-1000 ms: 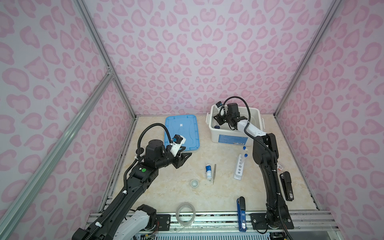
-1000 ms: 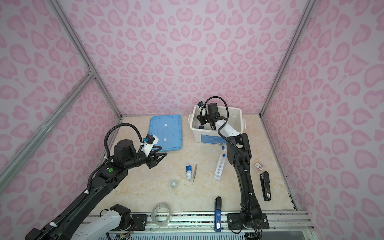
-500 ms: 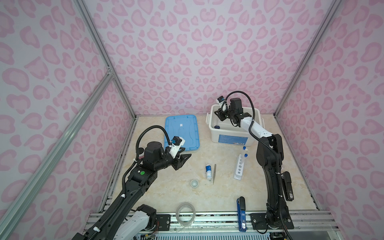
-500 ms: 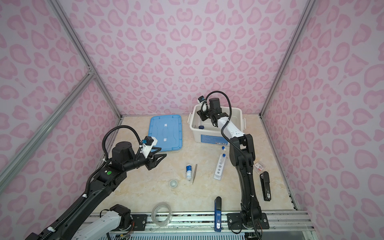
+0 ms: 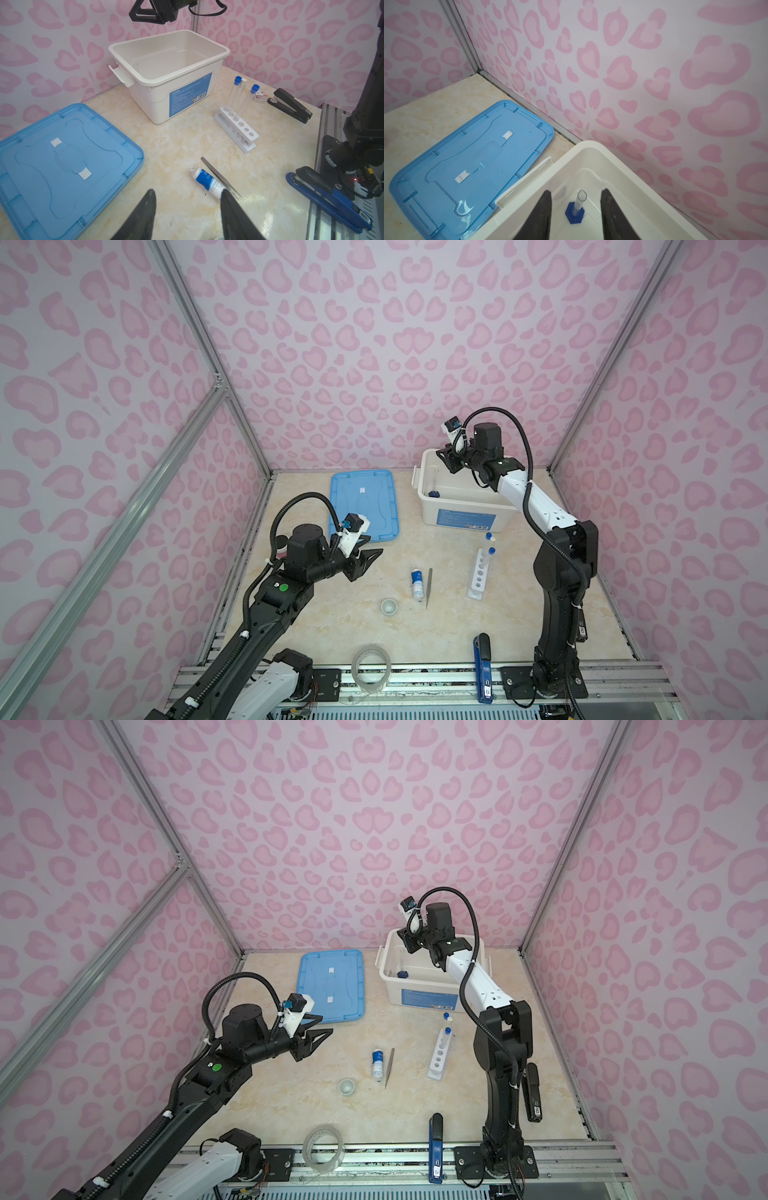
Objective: Organize the chemistry lab equipment
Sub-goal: 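Lift right gripper out of the bin and draw it back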
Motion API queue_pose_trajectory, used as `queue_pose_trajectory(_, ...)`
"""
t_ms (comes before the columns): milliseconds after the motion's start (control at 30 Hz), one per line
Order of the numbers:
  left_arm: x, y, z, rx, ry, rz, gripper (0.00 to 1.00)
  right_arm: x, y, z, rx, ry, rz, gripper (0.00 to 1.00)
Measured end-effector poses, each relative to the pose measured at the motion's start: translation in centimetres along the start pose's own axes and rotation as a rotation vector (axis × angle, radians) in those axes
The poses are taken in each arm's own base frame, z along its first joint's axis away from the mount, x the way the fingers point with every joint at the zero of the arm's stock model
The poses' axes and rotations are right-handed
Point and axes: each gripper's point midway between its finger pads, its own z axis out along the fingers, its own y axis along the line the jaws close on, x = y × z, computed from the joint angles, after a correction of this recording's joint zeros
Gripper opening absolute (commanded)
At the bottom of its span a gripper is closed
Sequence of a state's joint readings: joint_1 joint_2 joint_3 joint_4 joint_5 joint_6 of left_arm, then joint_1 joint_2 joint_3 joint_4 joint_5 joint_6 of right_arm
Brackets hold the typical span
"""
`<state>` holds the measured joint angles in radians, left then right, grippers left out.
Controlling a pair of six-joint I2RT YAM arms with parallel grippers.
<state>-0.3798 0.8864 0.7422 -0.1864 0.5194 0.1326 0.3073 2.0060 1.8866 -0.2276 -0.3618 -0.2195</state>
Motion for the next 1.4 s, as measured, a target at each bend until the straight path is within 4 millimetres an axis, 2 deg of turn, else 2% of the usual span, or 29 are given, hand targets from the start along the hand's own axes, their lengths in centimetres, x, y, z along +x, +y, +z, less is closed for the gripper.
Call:
queue_pose_trajectory(100,-0.1,-0.1,0.0,0.005,-0.002,0.001,0.52,-0.1,1.3,-2.0,0.023,0.011,-0.002,0.4)
queue_pose_trajectory(233,-0.3,-0.1,-0.1,0.006,-0.007,0.003,0.52,1.0,4.0,-4.9,0.046,0.041,0.005,0.43)
queue_pose_trajectory(367,-0.6,-0.2,-0.3,0.004,-0.016,0.008,0.52,2.9,8.6,-8.0,0.028,0.068,-0.013,0.45)
queue_pose_trajectory(500,-0.9,-0.2,-0.5,0.0,-0.026,0.015,0.53,4.0,12.1,-10.8,0.009,0.073,-0.014,0.46)
queue_pose_trajectory(633,-0.3,-0.2,-0.8,-0.016,-0.024,-0.007,0.53,6.2,16.6,-12.6,-0.065,0.109,-0.02,0.46)
queue_pose_trajectory(900,2.1,0.1,-1.9,-0.081,0.002,-0.049,0.53,11.0,22.0,-14.1,-0.145,0.22,0.018,0.44)
queue_pose_trajectory(1067,2.7,0.4,-2.1,-0.109,0.009,-0.055,0.53,13.1,24.1,-13.8,-0.186,0.289,0.06,0.4)
queue_pose_trajectory(1233,3.0,0.5,-2.3,-0.125,0.009,-0.055,0.53,15.7,28.1,-13.5,-0.253,0.406,0.032,0.4)
queue_pose_trajectory(1400,3.2,0.7,-2.5,-0.14,0.004,-0.055,0.53,18.4,31.2,-13.4,-0.287,0.532,0.03,0.4)
